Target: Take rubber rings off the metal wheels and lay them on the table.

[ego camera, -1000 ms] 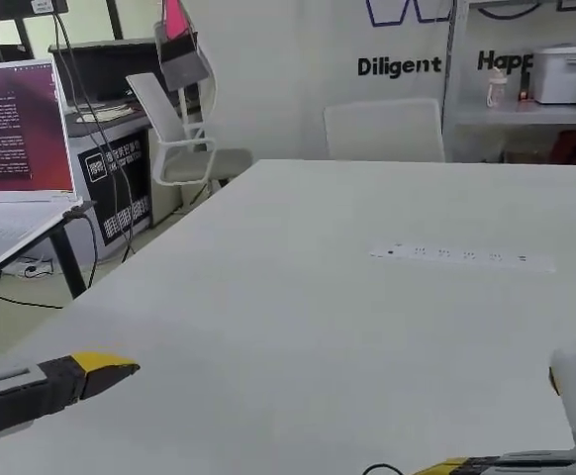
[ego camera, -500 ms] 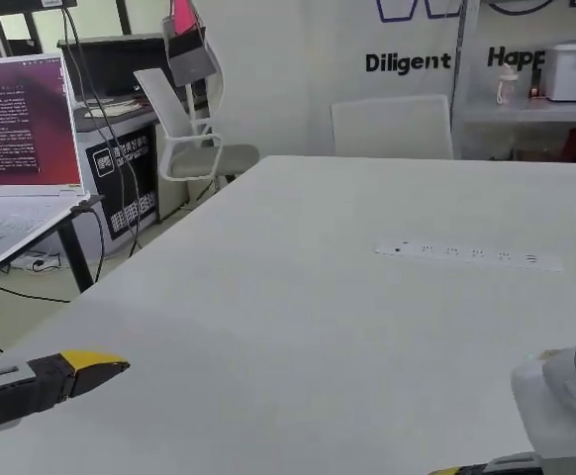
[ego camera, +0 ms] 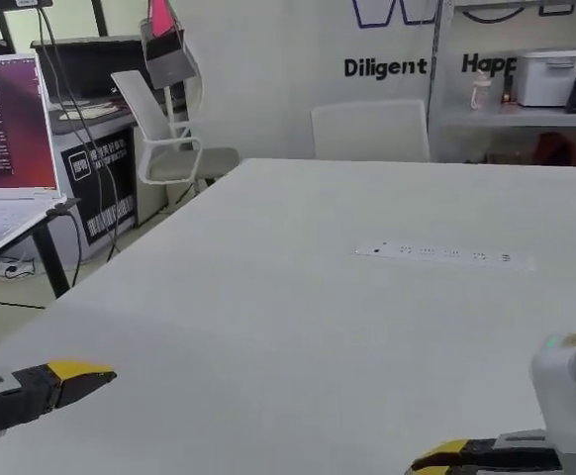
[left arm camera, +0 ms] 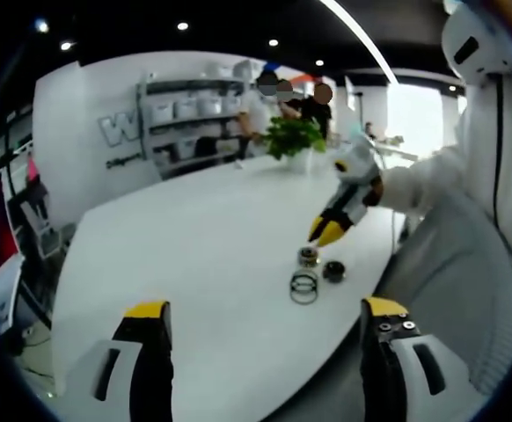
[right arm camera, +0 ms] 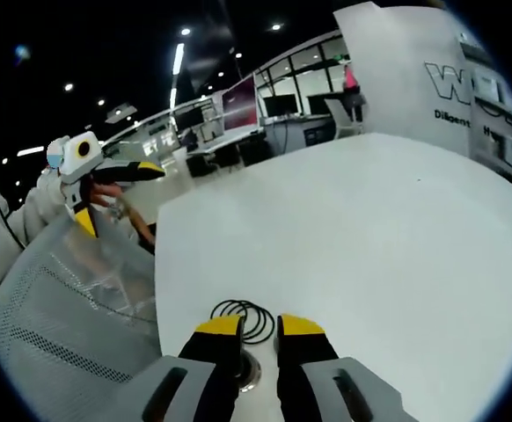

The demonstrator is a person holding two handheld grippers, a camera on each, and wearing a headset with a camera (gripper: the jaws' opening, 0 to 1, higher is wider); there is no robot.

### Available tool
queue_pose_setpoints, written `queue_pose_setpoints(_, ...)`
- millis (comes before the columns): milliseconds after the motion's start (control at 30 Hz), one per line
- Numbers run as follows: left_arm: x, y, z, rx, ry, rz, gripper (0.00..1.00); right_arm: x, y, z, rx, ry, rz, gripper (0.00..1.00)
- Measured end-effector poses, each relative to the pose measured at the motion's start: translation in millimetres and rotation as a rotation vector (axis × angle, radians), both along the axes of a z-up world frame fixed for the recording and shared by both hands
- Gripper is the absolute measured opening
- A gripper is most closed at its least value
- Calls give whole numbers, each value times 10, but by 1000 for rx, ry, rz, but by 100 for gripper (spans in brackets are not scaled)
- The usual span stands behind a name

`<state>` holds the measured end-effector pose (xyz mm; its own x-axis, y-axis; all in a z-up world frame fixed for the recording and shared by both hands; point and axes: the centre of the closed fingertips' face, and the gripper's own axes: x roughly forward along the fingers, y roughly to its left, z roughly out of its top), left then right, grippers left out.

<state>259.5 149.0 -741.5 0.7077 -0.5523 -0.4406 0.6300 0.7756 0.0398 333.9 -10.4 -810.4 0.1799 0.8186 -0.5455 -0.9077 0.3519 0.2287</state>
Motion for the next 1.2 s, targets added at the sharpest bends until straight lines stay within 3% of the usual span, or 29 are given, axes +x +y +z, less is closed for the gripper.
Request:
queue_pose_setpoints(100, 0, -12, -10, -10, 14, -11, 92, -28, -53, 66, 14, -26, -3, 20)
queue_pose_setpoints(267, 8, -31, 13, -42, 8, -37, 96, -67, -152, 239, 88, -40, -49, 36)
queue_pose_setpoints(467, 59, 19, -15, -44, 9, -53, 100, -166, -360, 307, 82, -78, -67, 46)
queue_pose_setpoints(600, 86, 33, -43, -48, 4, -65, 100, -222, -569, 274, 43, -101, -107, 58)
queue_pose_setpoints(700, 70, 7, -118, -60, 36, -89, 100, -273, -686, 272, 41, -101, -145, 66)
queue_pose_setpoints(800, 74, -3, -154, -68, 47, -104, 100, -314, -785, 246, 35, -104, -181, 74)
queue_pose_setpoints(1200, 99, 24, -281, -85, 86, -126, 100, -427, -970, 89, 9, -62, -285, 97)
